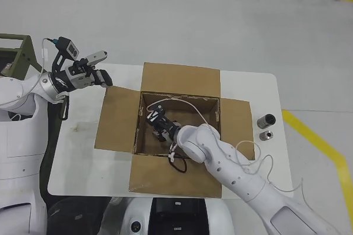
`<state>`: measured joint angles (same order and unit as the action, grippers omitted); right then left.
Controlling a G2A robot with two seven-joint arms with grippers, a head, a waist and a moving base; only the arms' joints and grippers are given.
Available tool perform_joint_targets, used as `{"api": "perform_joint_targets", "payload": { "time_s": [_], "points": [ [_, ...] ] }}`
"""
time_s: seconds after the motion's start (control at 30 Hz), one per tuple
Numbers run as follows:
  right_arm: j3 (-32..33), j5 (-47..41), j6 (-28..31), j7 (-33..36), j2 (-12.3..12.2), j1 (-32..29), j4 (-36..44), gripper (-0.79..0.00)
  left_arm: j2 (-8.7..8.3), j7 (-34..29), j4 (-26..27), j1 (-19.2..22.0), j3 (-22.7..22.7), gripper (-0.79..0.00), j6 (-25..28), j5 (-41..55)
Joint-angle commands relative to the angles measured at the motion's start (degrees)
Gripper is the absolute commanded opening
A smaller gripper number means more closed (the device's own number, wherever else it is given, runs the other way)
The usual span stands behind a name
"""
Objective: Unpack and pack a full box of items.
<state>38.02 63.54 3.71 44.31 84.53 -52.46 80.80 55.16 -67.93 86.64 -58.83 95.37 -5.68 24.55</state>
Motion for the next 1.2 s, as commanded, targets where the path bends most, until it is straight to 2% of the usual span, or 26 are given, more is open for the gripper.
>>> {"api": "perform_joint_targets", "payload": {
  "time_s": [0.0,0.03,0.07,0.1,0.3,0.53,0.63,0.9,1.17],
  "points": [
    [0.0,0.1,-0.1,0.0,0.1,0.0,-0.2,-0.434,0.00,0.0,0.0,0.0,0.0,0.000,0.0,0.0],
    [0.0,0.2,-0.2,0.0,0.2,0.0,-0.2,-0.382,0.00,0.0,0.0,0.0,0.0,0.000,0.0,0.0],
    [0.1,0.3,-0.1,0.0,0.2,0.0,-0.2,-0.289,0.00,0.0,0.0,0.0,0.0,0.000,0.0,0.0],
    [0.1,0.6,-0.1,0.0,0.2,-0.1,-0.1,-0.256,0.00,0.0,0.0,0.0,0.0,0.000,0.0,0.0],
    [0.6,1.6,0.1,0.5,0.3,-0.6,0.7,-0.280,0.00,0.0,0.0,0.0,0.0,0.000,0.0,0.0],
    [2.6,2.5,0.7,0.9,-0.2,-2.2,5.0,-0.206,0.00,0.0,0.0,0.0,0.0,0.000,0.0,0.0],
    [4.3,2.7,1.0,1.5,-0.7,-3.6,8.2,-0.160,0.00,0.0,0.0,0.0,0.0,0.000,0.0,0.0],
    [10.5,2.5,4.3,3.7,-2.6,-8.6,19.4,-0.188,0.00,0.0,0.0,0.0,0.0,0.000,0.0,0.0],
    [17.2,1.4,8.2,5.3,-4.7,-16.0,29.6,-0.179,0.00,0.0,0.0,0.0,0.0,0.000,0.0,0.0]
  ]
}}
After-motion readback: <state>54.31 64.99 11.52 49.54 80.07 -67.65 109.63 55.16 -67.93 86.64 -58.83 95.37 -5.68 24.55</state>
